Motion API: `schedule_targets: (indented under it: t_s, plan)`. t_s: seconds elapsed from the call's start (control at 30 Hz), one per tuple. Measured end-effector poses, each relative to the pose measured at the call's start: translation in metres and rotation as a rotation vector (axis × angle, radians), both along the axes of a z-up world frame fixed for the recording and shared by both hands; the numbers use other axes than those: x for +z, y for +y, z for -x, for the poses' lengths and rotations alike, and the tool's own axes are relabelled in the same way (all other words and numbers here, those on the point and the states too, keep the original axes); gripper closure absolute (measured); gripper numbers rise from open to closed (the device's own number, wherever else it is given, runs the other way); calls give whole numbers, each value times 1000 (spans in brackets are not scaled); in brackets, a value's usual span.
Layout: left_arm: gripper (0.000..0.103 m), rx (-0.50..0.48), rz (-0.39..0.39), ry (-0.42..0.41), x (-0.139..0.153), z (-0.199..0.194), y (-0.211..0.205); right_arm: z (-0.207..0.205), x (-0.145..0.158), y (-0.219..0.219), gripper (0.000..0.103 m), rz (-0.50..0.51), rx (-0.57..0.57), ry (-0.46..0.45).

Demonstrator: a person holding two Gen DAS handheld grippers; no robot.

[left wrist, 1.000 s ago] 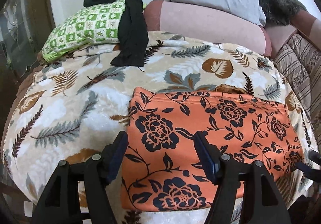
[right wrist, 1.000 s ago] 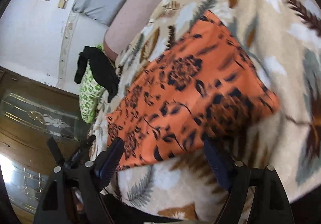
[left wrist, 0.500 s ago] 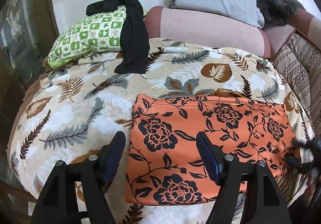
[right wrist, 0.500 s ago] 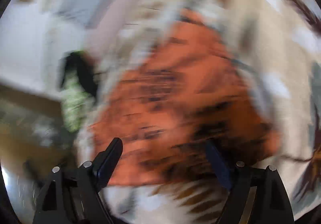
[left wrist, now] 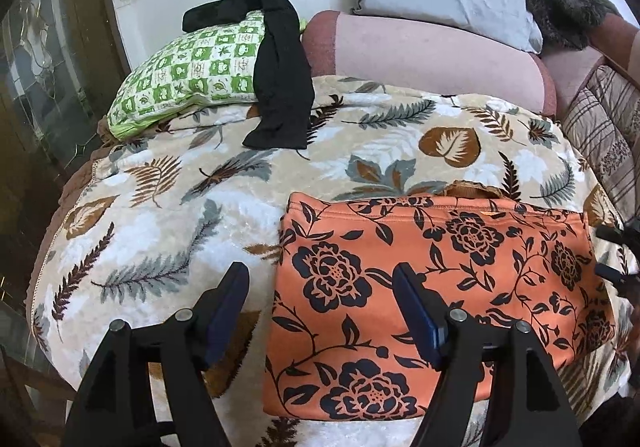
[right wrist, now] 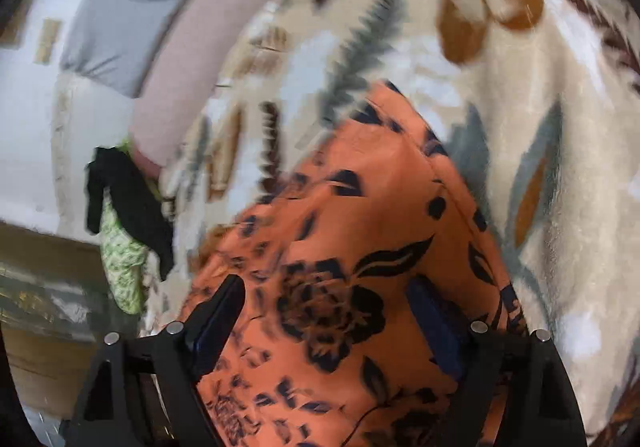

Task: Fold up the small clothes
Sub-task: 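Smooth the folded blouse with both grippers and release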

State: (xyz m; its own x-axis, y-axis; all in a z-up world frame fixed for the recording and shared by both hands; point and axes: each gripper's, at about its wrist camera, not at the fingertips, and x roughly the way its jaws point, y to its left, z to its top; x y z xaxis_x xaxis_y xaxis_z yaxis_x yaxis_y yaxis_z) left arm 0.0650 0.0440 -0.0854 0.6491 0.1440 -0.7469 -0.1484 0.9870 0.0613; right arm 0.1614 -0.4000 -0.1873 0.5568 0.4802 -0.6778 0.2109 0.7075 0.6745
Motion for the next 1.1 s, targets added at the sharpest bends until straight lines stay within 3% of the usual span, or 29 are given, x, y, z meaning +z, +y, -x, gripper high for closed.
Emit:
schedule_targets:
  t_s: [0.1, 0.27, 0.47, 0.63, 0.77, 0.9, 0.97, 1.03, 1.1]
  plan:
    - [29, -4, 2, 2, -1, 0, -3, 35, 12, 0, 17, -19, 2, -38]
    - [29, -23, 1, 9, -1, 4, -12, 112, 9, -4, 17, -92, -23, -22]
    - [28, -37, 36, 16, 0, 7, -19, 167, -19, -3, 17, -146, -84, 37]
    - [25, -67, 59, 54, -18, 6, -31, 157, -37, -19, 17, -208, -197, 54]
    - [25, -109, 59, 106, -44, -4, -51, 150, -51, -37, 16, -339, -334, 63]
    - [25, -149, 53, 125, -64, -16, -72, 136, -44, -34, 17, -319, -318, 40]
    - [25, -161, 63, 112, -69, -18, -78, 130, -43, -34, 31, -306, -321, 31]
    - [25, -167, 71, 115, -79, -22, -82, 126, -46, -37, 32, -293, -341, 41]
    - [25, -189, 45, 186, -100, -31, -88, 120, -48, -35, 32, -255, -328, 43]
